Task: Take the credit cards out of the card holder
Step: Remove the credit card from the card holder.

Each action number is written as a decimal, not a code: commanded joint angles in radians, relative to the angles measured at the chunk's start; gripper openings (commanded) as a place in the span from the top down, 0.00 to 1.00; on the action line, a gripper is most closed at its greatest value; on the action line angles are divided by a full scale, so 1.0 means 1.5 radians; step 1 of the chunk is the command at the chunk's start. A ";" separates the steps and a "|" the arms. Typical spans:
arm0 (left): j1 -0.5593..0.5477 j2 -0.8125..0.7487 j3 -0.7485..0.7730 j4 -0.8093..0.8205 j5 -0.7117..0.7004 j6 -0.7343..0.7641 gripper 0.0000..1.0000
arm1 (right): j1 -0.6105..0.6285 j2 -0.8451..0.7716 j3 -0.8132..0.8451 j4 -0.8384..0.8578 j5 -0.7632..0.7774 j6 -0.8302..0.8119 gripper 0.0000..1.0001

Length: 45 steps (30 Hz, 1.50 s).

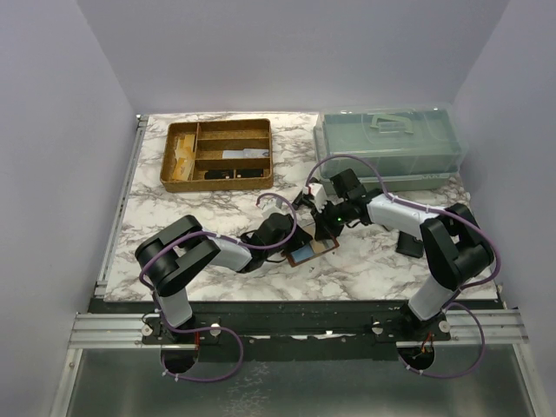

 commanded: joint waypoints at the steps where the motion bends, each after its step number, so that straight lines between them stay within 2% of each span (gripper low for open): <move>1: 0.011 0.013 -0.004 -0.043 0.011 0.006 0.69 | 0.004 -0.003 0.011 -0.022 -0.060 0.020 1.00; 6: 0.017 0.010 -0.012 -0.039 0.019 -0.009 0.66 | -0.008 -0.001 0.016 -0.011 -0.021 0.053 0.99; 10: 0.023 0.002 -0.026 -0.035 0.012 -0.017 0.66 | -0.038 -0.025 0.011 0.000 -0.047 0.078 0.96; 15: 0.029 0.005 -0.033 -0.033 0.017 -0.013 0.68 | -0.066 -0.028 0.002 0.014 -0.069 0.102 0.80; 21: 0.029 0.015 -0.030 -0.027 0.032 -0.005 0.70 | -0.072 0.001 0.011 0.000 -0.087 0.103 0.74; 36: 0.029 0.023 -0.034 -0.006 0.043 -0.003 0.70 | -0.072 0.025 0.009 0.004 -0.013 0.101 0.68; 45: 0.029 0.038 -0.031 0.011 0.054 -0.001 0.70 | -0.072 0.037 0.012 -0.006 -0.043 0.099 0.67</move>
